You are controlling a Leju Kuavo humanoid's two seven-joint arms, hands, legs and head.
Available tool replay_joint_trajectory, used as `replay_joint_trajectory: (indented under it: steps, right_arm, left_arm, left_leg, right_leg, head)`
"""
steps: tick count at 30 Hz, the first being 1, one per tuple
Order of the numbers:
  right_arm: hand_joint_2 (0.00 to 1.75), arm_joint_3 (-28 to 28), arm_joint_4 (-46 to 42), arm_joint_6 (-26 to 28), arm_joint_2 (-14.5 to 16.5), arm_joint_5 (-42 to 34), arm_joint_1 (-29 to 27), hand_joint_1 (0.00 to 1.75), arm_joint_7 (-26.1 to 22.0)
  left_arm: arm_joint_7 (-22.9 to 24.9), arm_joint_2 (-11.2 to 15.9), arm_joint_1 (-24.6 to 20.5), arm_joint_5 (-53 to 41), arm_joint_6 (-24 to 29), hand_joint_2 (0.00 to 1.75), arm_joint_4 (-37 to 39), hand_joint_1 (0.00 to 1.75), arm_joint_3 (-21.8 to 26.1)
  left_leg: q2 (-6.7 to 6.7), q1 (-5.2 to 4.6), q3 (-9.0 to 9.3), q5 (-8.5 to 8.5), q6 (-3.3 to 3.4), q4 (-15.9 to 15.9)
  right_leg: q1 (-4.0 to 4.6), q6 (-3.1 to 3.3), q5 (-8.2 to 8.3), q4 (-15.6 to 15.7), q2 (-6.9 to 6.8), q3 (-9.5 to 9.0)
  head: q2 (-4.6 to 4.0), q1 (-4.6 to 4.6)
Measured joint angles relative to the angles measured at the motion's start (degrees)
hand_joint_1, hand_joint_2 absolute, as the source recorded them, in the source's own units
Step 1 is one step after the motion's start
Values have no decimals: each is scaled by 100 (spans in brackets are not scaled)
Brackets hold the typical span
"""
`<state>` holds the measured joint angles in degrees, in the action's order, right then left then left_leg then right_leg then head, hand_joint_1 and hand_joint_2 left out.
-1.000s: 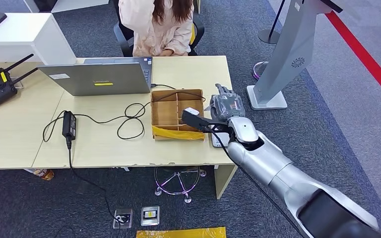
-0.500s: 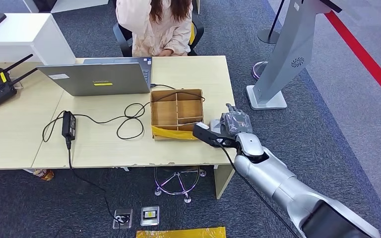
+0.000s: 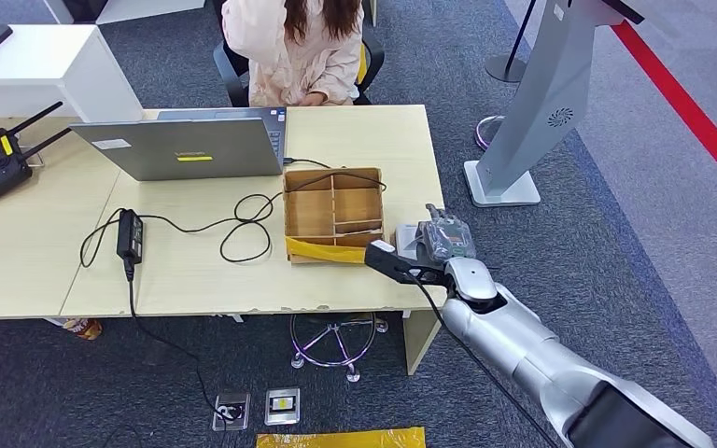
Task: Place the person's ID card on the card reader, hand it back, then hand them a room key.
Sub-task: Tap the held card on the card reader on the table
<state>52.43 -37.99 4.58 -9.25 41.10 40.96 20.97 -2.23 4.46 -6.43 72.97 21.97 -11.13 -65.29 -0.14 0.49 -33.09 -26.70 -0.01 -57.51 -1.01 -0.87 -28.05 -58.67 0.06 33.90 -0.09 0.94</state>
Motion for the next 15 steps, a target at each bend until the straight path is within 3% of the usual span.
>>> replay_joint_trajectory:
  steps: [15]
  right_arm:
    - [175, -169, 151, 165, -4, -193, -196, 175, -59]
  left_arm:
    - [0, 0, -1, -111, -27, 0, 0, 0, -2]
  left_leg:
    - [1, 0, 3, 0, 0, 0]
  right_leg:
    - [0, 0, 0, 1, 2, -1]
  head:
    - [-1, 1]
